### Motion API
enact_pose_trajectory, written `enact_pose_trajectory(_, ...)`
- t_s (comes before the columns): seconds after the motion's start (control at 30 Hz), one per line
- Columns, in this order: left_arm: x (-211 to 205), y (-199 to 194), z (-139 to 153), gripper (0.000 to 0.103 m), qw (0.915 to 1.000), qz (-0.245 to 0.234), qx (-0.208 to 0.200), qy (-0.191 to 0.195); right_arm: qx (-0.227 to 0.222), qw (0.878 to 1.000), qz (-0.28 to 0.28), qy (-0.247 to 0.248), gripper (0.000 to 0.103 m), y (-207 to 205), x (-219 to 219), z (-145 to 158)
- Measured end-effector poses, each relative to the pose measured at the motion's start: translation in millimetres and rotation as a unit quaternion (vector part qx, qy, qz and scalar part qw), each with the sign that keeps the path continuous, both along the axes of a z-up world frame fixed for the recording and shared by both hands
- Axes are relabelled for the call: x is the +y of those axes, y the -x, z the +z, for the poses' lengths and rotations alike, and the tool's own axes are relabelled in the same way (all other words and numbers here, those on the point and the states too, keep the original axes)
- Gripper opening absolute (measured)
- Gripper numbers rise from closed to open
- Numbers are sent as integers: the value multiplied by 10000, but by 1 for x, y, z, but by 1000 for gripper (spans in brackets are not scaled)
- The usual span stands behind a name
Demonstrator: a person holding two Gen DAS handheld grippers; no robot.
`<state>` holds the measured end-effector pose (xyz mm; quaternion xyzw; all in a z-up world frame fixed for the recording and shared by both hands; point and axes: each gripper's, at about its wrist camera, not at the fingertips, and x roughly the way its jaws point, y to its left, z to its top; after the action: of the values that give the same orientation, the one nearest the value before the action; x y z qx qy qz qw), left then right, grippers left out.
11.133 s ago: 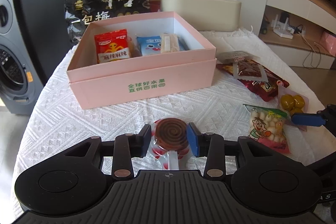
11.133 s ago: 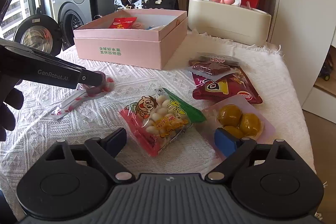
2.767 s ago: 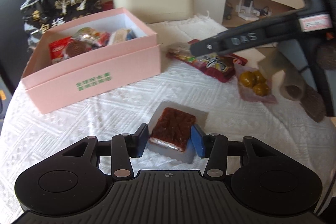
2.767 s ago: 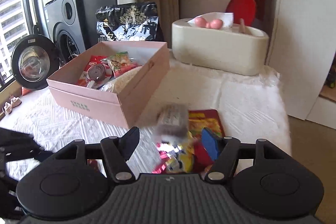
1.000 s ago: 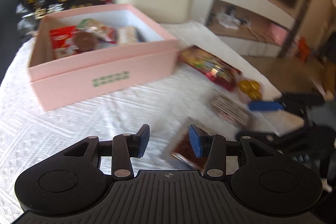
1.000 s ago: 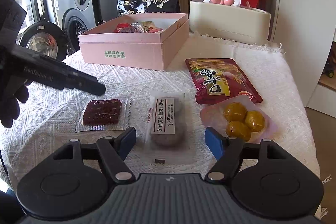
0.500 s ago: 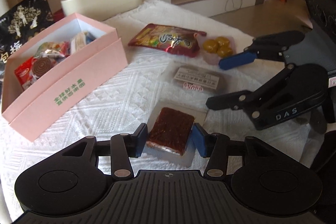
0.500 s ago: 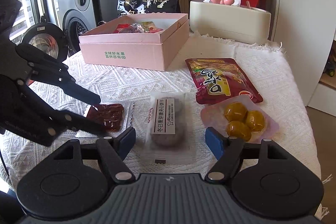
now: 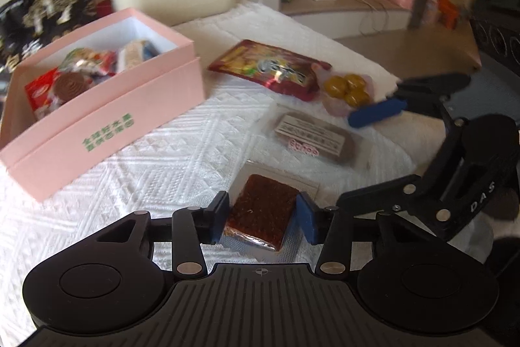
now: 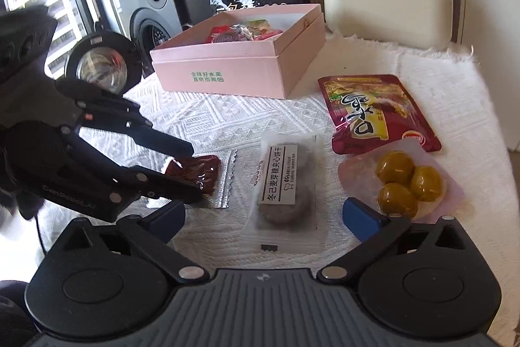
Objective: Organize snacks
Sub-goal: 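Carry the jerky square and biscuit pack into the pink box and open both grippers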
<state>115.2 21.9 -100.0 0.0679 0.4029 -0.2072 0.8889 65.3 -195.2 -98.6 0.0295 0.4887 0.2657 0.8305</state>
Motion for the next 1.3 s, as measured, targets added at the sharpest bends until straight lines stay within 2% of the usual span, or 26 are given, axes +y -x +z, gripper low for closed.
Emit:
enact_pose_trajectory(0.1, 10, 15, 7, 50, 9983, 460, -277, 243, 236, 9997, 105, 30, 103, -5, 0, 4)
enact_pose_trajectory(0.17, 20, 30, 17, 50, 9954, 741, -475, 388, 358, 9993, 68, 71, 98, -6, -1, 11)
enact_pose_trajectory(0.27, 34, 52, 27, 50, 9910, 1039, -625, 562, 16, 9999, -42, 132, 98, -2, 2, 20)
enact_pose_trajectory(0.4, 45, 76, 29, 50, 9883, 1221, -605, 678, -345, 9967, -175, 712, 84, -7, 22, 16)
enact_pose_trajectory(0.5, 52, 89, 30, 50, 9858, 1377, -617, 734, -261, 9957, -86, 886, 61, -14, 36, 10)
enact_pose_trajectory(0.57, 57, 96, 31, 50, 9837, 1470, -637, 816, -192, 9946, -152, 1009, 55, -17, 38, 6)
enact_pose_trajectory(0.63, 63, 102, 33, 50, 9811, 1587, -676, 871, -191, 9937, -192, 1088, 39, -18, 37, 7)
enact_pose_trajectory(0.73, 70, 109, 43, 50, 9780, 1703, -835, 867, -199, 9945, -112, 1024, 35, -15, 33, 19)
enact_pose_trajectory(0.87, 75, 112, 77, 50, 9740, 1615, -1337, 860, -442, 9978, 38, 494, 34, -15, 28, 68)
enact_pose_trajectory(0.93, 77, 106, 102, 50, 9689, 1565, -1758, 769, -766, 9966, 108, 298, 34, -24, 31, 100)
enact_pose_trajectory(1.03, 82, 83, 139, 50, 9550, 1651, -2377, 651, -1330, 9909, 144, 123, 34, -48, 41, 147)
enact_pose_trajectory(1.1, 92, 56, 155, 50, 9487, 1750, -2526, 750, -1635, 9864, 146, 31, 34, -72, 51, 168)
enact_pose_trajectory(1.2, 109, 5, 156, 50, 9457, 2000, -2340, 1042, -1783, 9839, -32, 85, 34, -111, 66, 177)
enact_pose_trajectory(1.3, 129, -54, 125, 50, 9450, 2282, -1729, 1580, -1689, 9854, -177, 130, 34, -146, 78, 163)
